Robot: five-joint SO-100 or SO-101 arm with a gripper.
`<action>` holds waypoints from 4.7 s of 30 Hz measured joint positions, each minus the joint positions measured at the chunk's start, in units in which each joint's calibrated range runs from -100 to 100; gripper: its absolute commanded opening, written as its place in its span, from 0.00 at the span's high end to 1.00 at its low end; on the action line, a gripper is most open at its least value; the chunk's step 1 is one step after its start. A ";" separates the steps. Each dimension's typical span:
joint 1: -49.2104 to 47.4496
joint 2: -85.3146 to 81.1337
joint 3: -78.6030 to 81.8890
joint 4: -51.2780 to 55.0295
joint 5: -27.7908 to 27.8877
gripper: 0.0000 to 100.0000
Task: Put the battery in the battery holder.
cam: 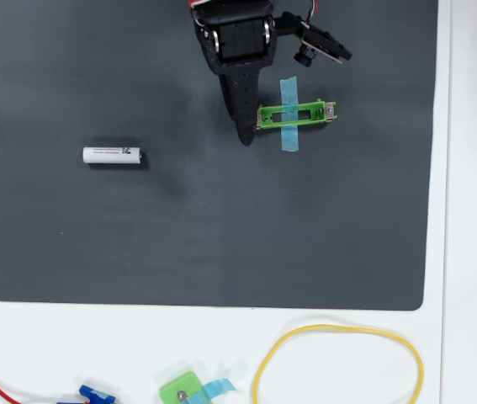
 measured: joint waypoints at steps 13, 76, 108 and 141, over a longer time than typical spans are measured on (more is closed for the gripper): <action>1.80 24.87 -16.70 0.00 -0.41 0.85; 29.98 106.37 -83.48 23.77 6.43 0.80; 33.13 107.39 -84.66 23.77 9.38 0.80; 34.70 111.88 -85.93 20.24 9.48 0.80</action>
